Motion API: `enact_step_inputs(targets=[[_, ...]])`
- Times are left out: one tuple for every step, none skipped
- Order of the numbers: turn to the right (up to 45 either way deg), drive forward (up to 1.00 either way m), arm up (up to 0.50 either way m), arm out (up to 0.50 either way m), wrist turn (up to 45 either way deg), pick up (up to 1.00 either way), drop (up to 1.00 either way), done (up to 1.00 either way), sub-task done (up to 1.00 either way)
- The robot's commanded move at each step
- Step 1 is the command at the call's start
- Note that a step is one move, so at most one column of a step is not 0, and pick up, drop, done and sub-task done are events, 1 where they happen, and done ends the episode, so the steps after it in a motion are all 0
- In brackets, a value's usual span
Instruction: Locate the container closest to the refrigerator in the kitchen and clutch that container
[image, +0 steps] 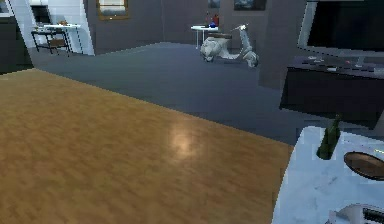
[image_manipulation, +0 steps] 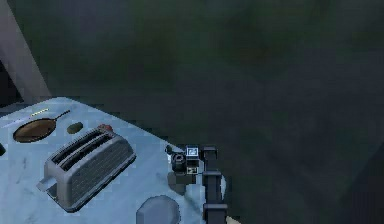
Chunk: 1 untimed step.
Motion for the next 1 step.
enact_step_inputs(targets=[[0.0, 0.0, -0.3, 0.0, 0.0, 0.0, 0.0, 0.0, 0.0]])
